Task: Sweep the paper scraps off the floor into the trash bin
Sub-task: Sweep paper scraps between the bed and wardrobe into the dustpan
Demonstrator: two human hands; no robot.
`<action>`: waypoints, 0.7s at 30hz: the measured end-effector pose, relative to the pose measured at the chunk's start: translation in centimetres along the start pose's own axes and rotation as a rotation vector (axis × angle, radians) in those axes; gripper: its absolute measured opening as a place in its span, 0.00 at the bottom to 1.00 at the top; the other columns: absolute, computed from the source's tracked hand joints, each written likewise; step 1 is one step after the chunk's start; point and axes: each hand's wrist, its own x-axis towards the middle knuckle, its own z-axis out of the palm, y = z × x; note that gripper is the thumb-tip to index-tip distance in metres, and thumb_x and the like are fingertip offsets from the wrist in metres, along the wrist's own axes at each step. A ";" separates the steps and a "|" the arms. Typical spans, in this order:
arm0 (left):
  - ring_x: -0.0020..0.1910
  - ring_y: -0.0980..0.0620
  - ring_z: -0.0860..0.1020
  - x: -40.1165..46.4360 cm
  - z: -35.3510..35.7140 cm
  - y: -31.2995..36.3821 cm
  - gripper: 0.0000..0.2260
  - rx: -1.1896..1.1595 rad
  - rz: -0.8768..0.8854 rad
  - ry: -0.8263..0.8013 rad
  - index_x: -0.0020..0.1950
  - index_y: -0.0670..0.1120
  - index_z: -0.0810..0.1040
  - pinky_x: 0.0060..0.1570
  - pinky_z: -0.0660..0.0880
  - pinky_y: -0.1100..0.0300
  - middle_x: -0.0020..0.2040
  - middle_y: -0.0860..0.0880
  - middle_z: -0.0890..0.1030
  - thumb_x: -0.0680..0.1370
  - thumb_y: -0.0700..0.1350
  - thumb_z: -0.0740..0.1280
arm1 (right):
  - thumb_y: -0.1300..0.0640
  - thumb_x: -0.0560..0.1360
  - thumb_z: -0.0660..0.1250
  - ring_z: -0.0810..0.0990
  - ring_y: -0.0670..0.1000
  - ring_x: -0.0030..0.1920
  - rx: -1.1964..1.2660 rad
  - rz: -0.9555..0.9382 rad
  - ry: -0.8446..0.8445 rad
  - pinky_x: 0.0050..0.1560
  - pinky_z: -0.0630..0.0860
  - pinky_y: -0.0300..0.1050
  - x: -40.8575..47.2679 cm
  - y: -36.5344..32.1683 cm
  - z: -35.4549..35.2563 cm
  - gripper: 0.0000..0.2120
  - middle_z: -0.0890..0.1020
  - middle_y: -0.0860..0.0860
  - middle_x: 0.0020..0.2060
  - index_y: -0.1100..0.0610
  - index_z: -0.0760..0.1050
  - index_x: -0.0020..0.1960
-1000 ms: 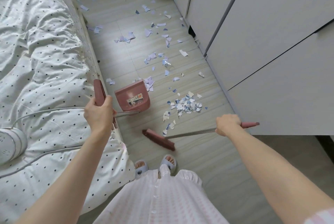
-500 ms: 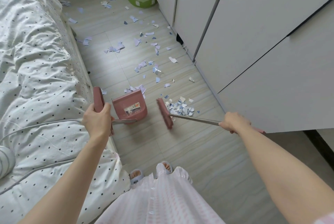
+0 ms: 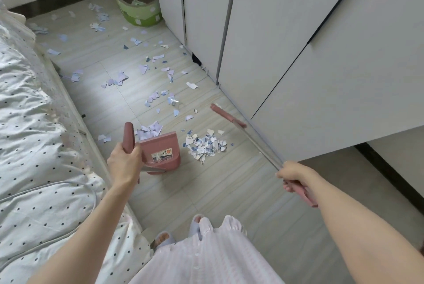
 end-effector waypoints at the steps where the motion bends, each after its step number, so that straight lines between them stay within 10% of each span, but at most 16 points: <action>1: 0.44 0.39 0.78 -0.1 0.1 0.0 0.09 0.026 0.014 -0.006 0.46 0.40 0.75 0.42 0.65 0.55 0.41 0.37 0.81 0.77 0.46 0.62 | 0.65 0.79 0.57 0.69 0.52 0.25 0.006 -0.030 0.026 0.23 0.68 0.39 0.2 0.3 0.3 0.12 0.71 0.57 0.27 0.63 0.66 0.36; 11: 0.40 0.39 0.77 -1.2 1.8 0.0 0.07 0.168 0.078 -0.127 0.42 0.42 0.73 0.38 0.70 0.53 0.38 0.38 0.80 0.77 0.45 0.62 | 0.62 0.78 0.57 0.68 0.49 0.16 0.093 0.117 0.121 0.21 0.67 0.34 4.9 3.4 2.3 0.17 0.69 0.51 0.11 0.63 0.70 0.31; 21: 0.40 0.39 0.80 -0.3 2.0 -0.9 0.05 0.328 0.115 -0.246 0.44 0.43 0.76 0.43 0.76 0.49 0.36 0.40 0.81 0.76 0.45 0.64 | 0.69 0.77 0.46 0.64 0.49 0.13 0.410 0.138 -0.109 0.21 0.62 0.30 4.5 0.4 5.1 0.20 0.67 0.55 0.18 0.61 0.62 0.28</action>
